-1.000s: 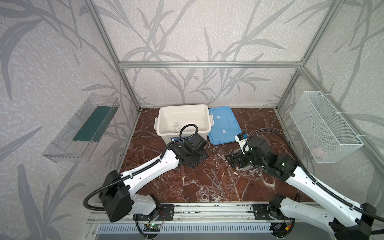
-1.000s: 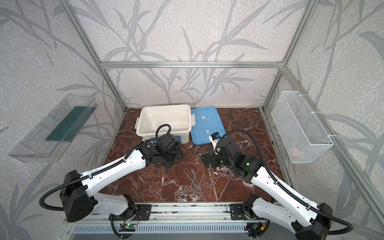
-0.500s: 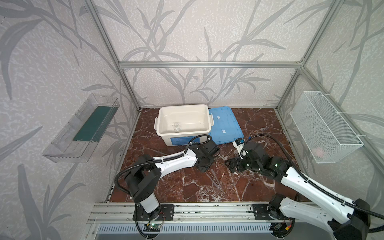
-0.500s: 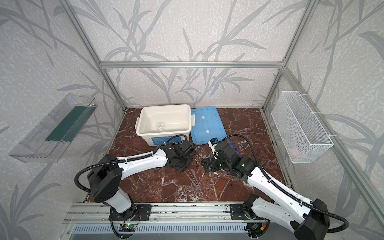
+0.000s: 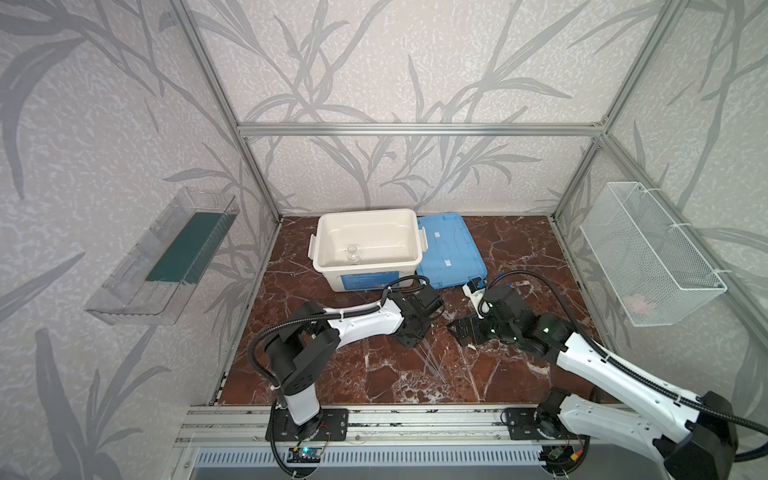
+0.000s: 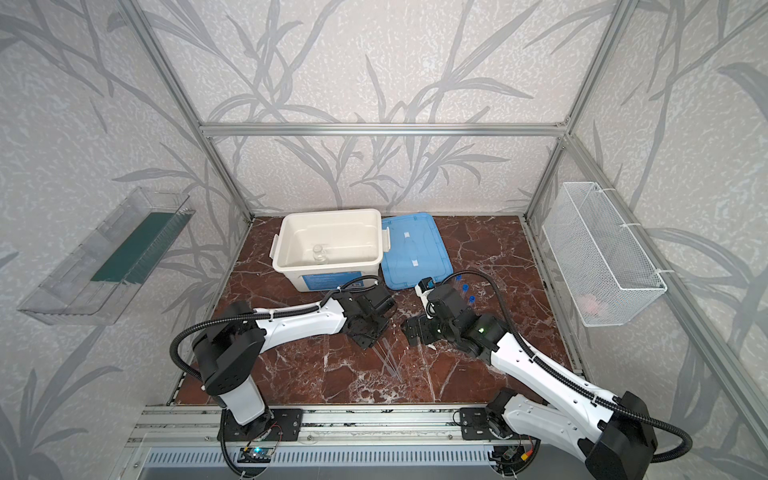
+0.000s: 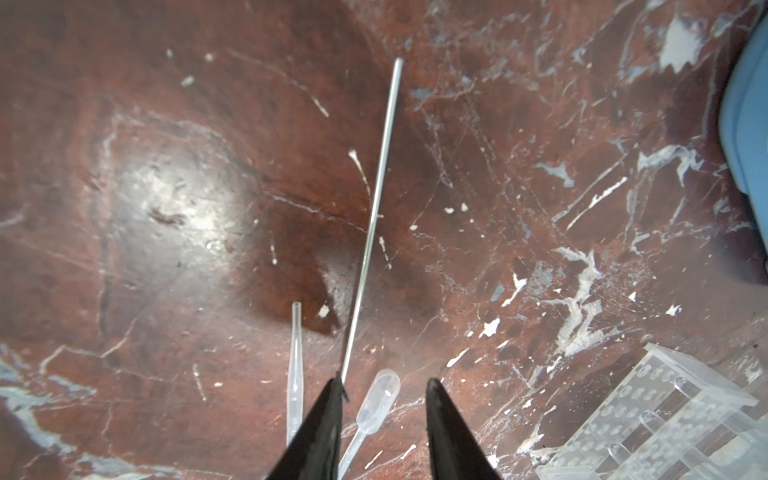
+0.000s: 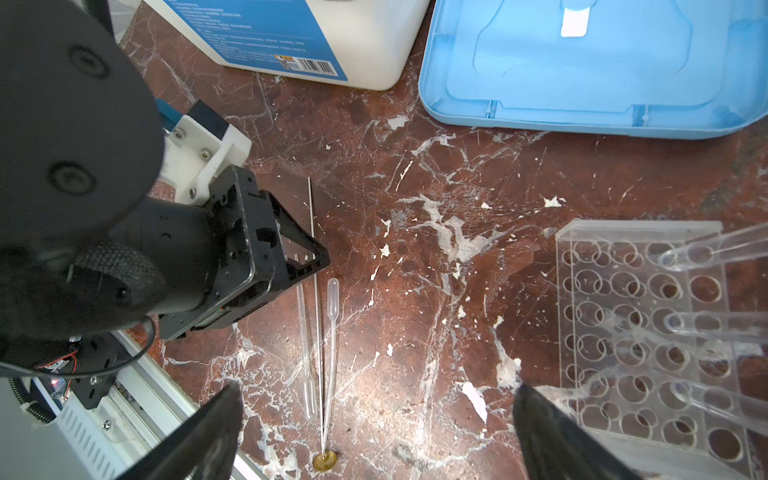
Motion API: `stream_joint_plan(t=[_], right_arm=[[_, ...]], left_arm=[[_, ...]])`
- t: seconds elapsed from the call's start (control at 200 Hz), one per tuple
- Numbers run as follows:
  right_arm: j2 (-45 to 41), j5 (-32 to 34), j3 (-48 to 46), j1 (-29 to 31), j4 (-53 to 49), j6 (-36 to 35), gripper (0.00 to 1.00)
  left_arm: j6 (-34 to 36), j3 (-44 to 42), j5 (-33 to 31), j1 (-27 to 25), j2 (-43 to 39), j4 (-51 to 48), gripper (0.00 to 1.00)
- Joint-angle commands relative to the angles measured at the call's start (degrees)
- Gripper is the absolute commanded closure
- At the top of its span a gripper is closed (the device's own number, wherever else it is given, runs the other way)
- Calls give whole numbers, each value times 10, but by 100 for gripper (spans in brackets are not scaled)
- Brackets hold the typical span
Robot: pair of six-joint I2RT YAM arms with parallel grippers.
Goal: Organize the chemistry lab equipment
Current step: 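Lower the left gripper around the thin glass rod and close it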
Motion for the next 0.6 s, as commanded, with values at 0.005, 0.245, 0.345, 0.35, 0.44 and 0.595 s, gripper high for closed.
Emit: stream_joint_plan(t=[0.005, 0.245, 0.345, 0.35, 0.44, 0.595], right_arm=[[6, -2, -3, -4, 13, -5, 1], [7, 1, -8, -4, 14, -3, 1], [8, 1, -9, -4, 16, -1, 1], [8, 1, -9, -4, 16, -1, 1], [8, 0, -9, -4, 15, -1, 1], [4, 5, -10, -4, 12, -1, 1]], left_arm=[[-34, -17, 7, -3, 12, 6, 67], [-27, -12, -1, -3, 15, -6, 68], [-30, -15, 5, -3, 23, -3, 72], [-30, -15, 6, -3, 23, -3, 72], [-31, -13, 15, -3, 34, -2, 72], [-30, -10, 14, -3, 43, -8, 75]])
